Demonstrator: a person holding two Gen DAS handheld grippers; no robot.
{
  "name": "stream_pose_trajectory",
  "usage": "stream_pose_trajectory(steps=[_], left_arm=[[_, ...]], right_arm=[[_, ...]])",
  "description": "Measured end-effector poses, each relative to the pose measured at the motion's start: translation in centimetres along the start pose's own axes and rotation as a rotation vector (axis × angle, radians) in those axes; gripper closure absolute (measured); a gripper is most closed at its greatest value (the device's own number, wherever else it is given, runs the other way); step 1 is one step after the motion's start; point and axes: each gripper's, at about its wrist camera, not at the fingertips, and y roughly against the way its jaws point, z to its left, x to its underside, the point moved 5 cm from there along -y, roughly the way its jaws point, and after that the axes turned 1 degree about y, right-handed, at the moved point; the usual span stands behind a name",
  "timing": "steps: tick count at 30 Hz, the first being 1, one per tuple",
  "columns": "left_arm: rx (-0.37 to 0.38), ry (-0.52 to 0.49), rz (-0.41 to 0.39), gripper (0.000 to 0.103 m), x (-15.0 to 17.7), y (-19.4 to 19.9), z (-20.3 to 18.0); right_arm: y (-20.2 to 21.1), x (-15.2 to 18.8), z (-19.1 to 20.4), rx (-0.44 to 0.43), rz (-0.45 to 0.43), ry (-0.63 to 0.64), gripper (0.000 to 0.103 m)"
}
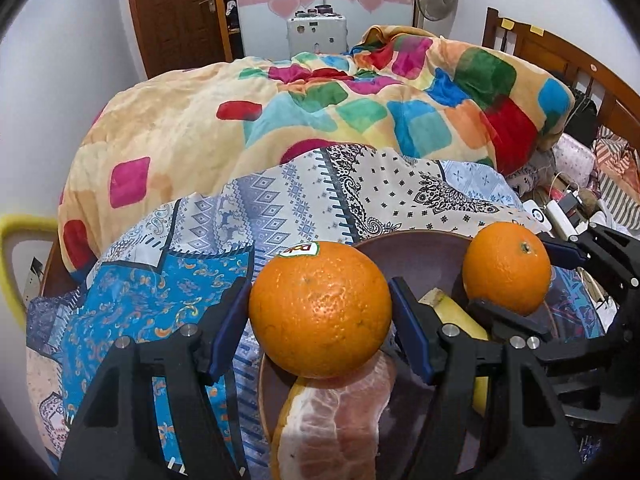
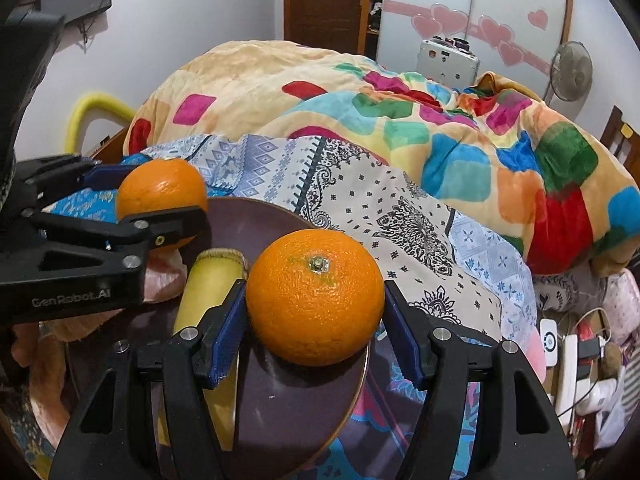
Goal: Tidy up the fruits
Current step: 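Carry both oranges onto the purple plate and open both grippers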
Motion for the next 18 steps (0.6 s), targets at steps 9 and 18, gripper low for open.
stream_pose_trajectory(steps=[9, 18], left_arm=[[0.016, -0.006, 0.012, 0.033, 0.4, 0.7, -0.2], [0.010, -0.044, -0.045, 0.032, 1.0, 4.8, -0.8]], right_arm=[[0.3, 0.3, 0.1, 0.000, 0.003, -0.002, 0.040], [1.8, 0.7, 0.0, 0.023, -0.020, -0.019, 0.030]])
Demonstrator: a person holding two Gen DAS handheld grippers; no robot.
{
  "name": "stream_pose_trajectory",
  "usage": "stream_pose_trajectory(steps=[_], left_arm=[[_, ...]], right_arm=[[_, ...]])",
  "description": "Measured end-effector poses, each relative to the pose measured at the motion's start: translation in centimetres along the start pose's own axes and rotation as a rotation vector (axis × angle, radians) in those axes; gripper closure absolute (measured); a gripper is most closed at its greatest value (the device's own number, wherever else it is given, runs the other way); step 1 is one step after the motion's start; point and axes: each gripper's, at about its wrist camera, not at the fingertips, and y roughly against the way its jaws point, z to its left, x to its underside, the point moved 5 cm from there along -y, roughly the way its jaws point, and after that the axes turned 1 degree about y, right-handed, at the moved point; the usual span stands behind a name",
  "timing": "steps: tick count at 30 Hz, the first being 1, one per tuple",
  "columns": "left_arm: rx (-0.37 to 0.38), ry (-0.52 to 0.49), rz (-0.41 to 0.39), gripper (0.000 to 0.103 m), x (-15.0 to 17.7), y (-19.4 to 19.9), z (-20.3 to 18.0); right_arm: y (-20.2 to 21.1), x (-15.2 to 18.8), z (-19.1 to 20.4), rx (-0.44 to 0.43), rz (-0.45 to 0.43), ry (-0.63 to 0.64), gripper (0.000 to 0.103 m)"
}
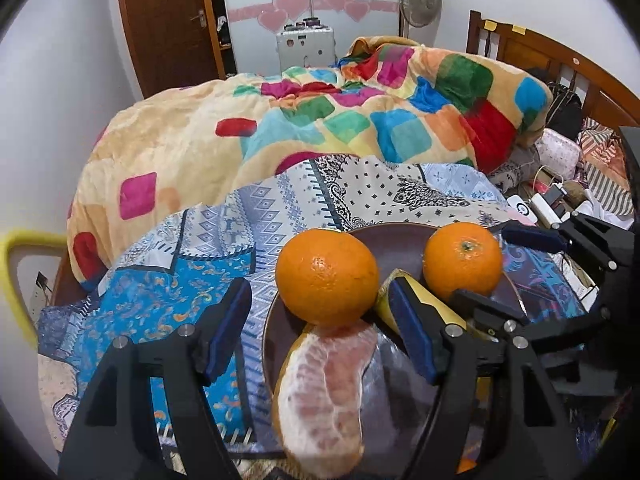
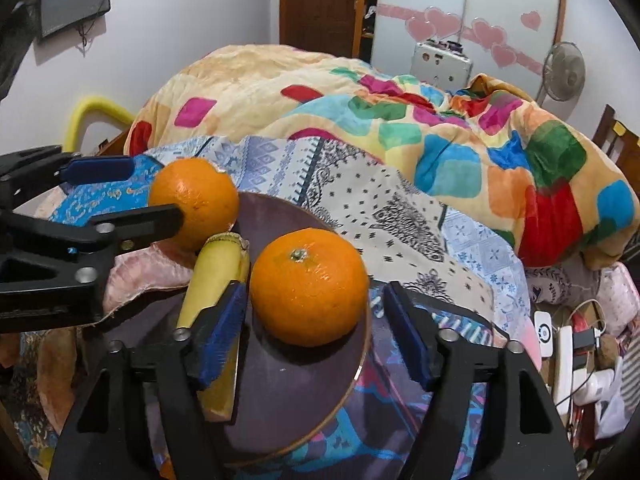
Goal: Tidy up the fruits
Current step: 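Carry both oranges onto the purple plate and open both grippers, then withdraw both grippers from the plate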
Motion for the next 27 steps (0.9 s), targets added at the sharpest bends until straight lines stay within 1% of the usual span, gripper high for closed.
stream_pose_trajectory(steps=[6, 10, 14, 19, 27], left_arm=[[0.002, 0.031, -0.045, 0.032, 0.7, 3.7, 0.7], [-0.007, 0.039, -0.072, 0.032, 1.5, 6.2, 0.9], [-0.015, 0.047, -0.093, 0.032, 2.7, 8.7, 1.0], [-0.028, 0.054, -0.106, 0.031, 5.1, 11.5, 0.9], [-0.046, 0.044, -0.111, 0.022, 9.9, 14.0, 0.2]], right_arm=[[2.6, 0.2, -0.6, 0.015, -0.027, -0.028, 0.030], [5.5, 0.2, -0.7, 0.033, -0.069, -0.035, 0.030], [8.3, 0.6, -0.2, 0.027, -0.108, -0.049, 0.030], [10.8, 2.0, 0.7, 0.020, -0.136, -0.052, 0.030], [12.9, 5.4, 2.2, 0.020, -0.151, -0.048, 0.029]])
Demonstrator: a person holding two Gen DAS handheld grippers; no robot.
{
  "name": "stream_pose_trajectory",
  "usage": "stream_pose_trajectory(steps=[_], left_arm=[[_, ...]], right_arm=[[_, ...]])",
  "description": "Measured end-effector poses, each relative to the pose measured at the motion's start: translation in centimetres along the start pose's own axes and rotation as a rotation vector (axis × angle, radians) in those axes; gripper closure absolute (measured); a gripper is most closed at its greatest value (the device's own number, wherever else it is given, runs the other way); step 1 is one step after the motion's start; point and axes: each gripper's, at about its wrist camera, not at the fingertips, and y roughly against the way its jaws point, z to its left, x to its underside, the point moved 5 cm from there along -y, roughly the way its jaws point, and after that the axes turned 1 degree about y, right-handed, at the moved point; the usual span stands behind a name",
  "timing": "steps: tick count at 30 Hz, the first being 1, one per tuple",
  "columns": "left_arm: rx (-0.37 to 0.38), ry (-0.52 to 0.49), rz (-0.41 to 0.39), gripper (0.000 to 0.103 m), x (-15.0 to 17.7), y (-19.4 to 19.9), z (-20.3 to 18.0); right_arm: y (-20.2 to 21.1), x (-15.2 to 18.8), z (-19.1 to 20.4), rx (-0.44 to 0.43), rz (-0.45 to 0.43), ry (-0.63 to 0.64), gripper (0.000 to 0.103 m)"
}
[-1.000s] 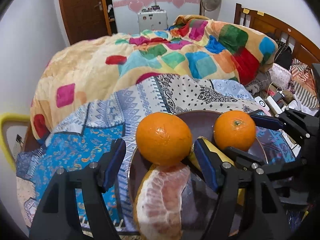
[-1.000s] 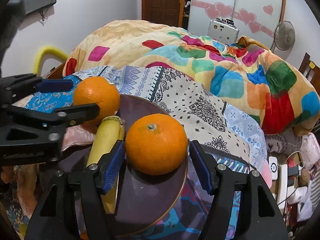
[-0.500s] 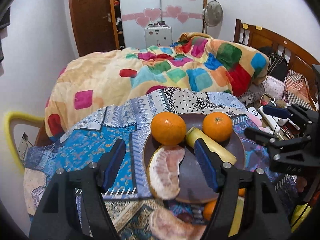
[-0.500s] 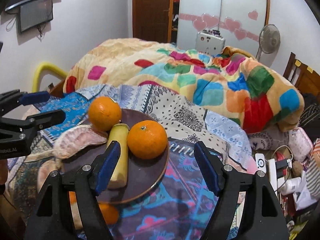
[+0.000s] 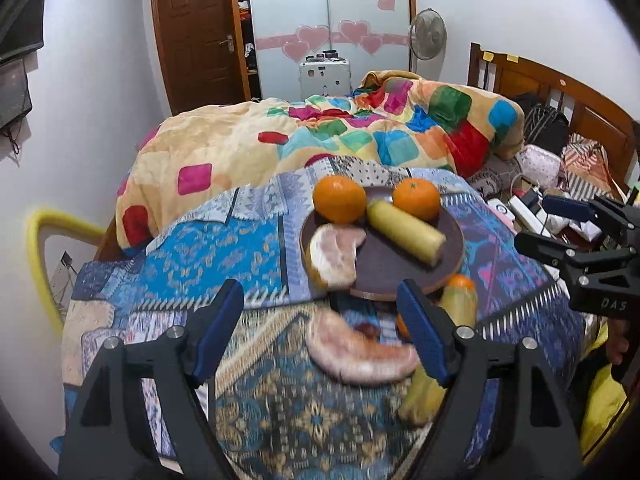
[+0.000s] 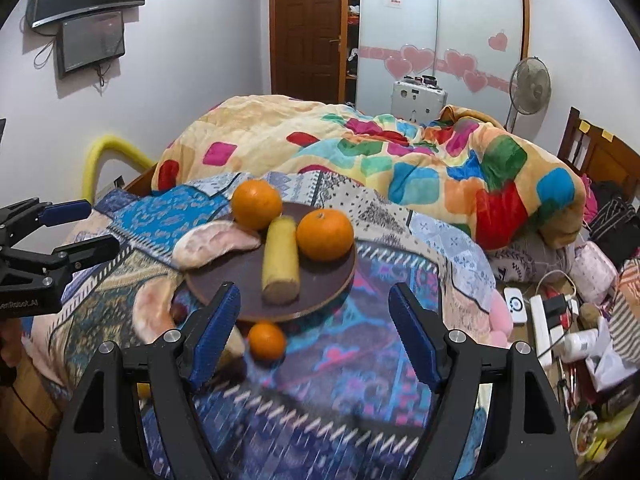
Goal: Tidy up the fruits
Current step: 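Withdraw both grippers from the plate, then grasp the second yellow tube with the right gripper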
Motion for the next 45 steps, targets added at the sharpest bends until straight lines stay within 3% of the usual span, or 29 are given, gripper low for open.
stream_pose_trajectory(steps=[12, 17, 23, 27, 33, 38, 45], left_arm=[[0.013, -0.028, 0.104, 0.020, 7.2, -2.3, -1.5], [-0.001, -0.021, 0.101, 0.020, 8.1, -2.9, -1.3], [0.083, -0.012, 0.125, 0.020, 8.9, -2.8, -1.9], [0.084, -0.042, 0.105, 0.020, 9.1, -2.4, -3.5], [0.147, 0.011, 0.100, 0.020, 8.9, -2.3, -5.3], [0.127, 0.061, 0.085, 0.020, 8.8, -1.6, -4.0], [0.009, 0.074, 0.059, 0.020, 9.5, -0.1, -0.1]], right_arm=[[-0.3, 5.5, 1.6, 0.002, 0.046, -0.001, 0.025], [-1.7, 7.1, 2.3, -0.015, 0.088, -0.011, 0.025], [-3.0, 7.6, 3.3, -0.052, 0.115, -0.022, 0.025], [-2.7, 7.5, 3.5, -0.042, 0.108, -0.021, 0.025], [-1.4, 7.0, 2.4, -0.044, 0.091, -0.039, 0.025], [-0.5, 6.1, 3.1, -0.083, 0.072, -0.051, 0.025], [-1.8, 5.6, 5.4, -0.110, 0.077, -0.051, 0.025]])
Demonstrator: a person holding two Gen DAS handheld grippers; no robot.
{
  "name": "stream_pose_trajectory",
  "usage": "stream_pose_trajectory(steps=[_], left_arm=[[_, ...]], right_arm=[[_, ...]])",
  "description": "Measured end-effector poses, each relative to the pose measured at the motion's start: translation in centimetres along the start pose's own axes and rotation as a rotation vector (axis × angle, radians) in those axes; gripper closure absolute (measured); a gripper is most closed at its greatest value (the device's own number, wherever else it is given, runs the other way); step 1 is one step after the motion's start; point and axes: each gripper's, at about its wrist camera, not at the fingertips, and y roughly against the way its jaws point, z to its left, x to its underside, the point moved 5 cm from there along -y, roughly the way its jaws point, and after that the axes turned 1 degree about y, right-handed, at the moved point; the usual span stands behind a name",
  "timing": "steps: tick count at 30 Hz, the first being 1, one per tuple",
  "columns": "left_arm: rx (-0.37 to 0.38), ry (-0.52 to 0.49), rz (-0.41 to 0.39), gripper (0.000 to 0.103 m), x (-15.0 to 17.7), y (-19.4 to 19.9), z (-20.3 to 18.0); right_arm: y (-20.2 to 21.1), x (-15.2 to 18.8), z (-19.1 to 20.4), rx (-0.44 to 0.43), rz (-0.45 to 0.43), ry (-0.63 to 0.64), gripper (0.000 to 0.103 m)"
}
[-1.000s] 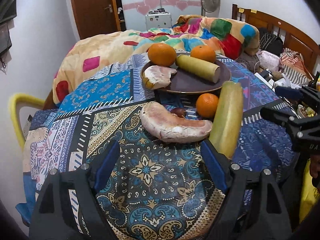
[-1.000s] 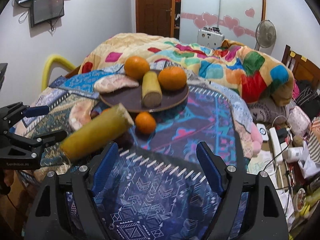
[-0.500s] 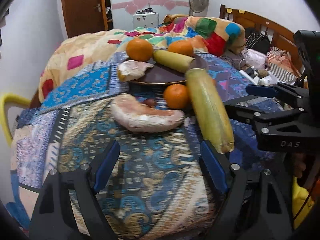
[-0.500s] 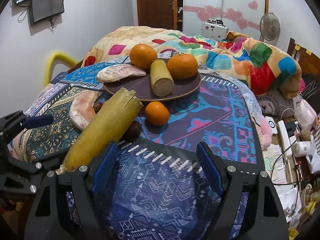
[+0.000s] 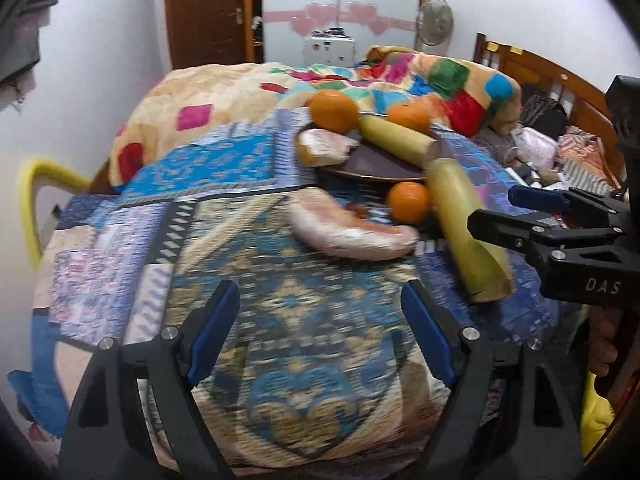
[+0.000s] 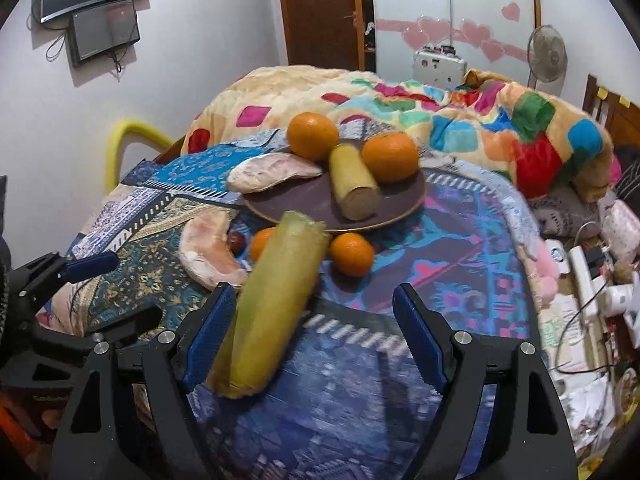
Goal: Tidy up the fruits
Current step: 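Grasp the second yellow tube with the right gripper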
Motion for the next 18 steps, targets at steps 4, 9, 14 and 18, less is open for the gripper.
stream_pose_trajectory(steps=[4, 9, 14, 18], left_arm=[[-0.024, -0.008, 0.009, 0.020, 0.5, 0.1, 1.2], [-0.006, 0.003, 0.028, 0.018, 0.6, -0.5, 1.3], [0.026, 0.030, 0.052, 0.012, -0.3, -1.8, 0.7], [0.034, 0.043, 0.073, 0.007, -1.3, -2.9, -0.2]], right_arm=[[-1.8, 0.2, 1.1, -0.008, 0.038, -0.001, 0.045], [-2.4, 0.2, 1.6, -0.039, 0.056, -0.011, 0.057], [-2.0, 0.3, 1.8, -0.032, 0.049, 0.013, 0.063], [-1.0, 0.3, 0.8, -0.014, 0.030, 0.027, 0.067]])
